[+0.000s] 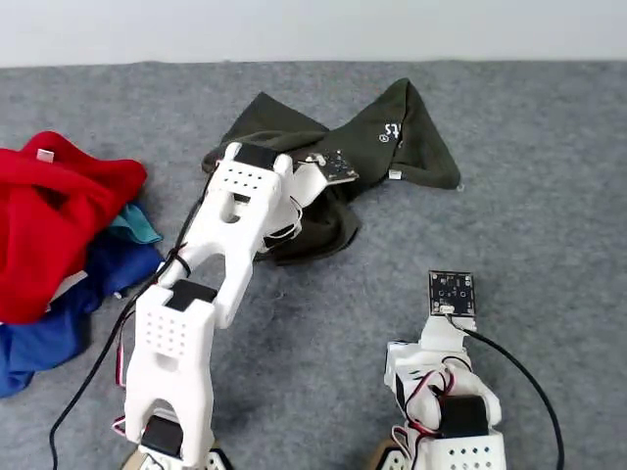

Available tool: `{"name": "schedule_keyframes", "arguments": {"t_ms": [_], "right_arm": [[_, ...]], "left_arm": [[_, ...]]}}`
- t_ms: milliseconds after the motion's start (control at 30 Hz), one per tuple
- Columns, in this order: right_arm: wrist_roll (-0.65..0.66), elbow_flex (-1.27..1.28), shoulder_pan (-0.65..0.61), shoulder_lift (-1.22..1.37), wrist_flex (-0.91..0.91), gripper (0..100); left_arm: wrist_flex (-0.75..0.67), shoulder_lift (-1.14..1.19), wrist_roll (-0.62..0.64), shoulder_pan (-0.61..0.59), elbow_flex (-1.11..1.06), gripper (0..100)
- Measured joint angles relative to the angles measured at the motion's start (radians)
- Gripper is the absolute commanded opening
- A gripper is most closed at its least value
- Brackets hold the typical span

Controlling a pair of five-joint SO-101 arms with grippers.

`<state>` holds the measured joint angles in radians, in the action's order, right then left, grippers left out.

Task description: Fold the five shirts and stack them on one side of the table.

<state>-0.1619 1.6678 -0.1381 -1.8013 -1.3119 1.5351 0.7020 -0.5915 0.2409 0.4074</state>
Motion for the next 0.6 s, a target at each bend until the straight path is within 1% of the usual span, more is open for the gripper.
{"name": "schedule_keyframes", "arguments": {"t_ms": [167,267,400,500,600], "right_arm": [[0.0,0.0,0.0,0.0,0.0,0.9],[0.0,0.0,0.0,0.0,0.0,0.9],[0.0,0.0,0.0,0.0,0.0,0.9],[0.0,0.0,0.0,0.0,0.0,0.9],[0.0,0.0,0.0,0.0,0.0,0.9]], "left_arm": [[-0.153,0.049,-0.005,-0.031,0.0,1],[-0.204,0.051,-0.005,-0.057,0.026,1],[-0.216,0.051,-0.005,-0.077,0.13,1],[-0.216,0.051,-0.005,-0.077,0.17,1],[-0.175,0.051,-0.005,-0.077,0.178,1]]}}
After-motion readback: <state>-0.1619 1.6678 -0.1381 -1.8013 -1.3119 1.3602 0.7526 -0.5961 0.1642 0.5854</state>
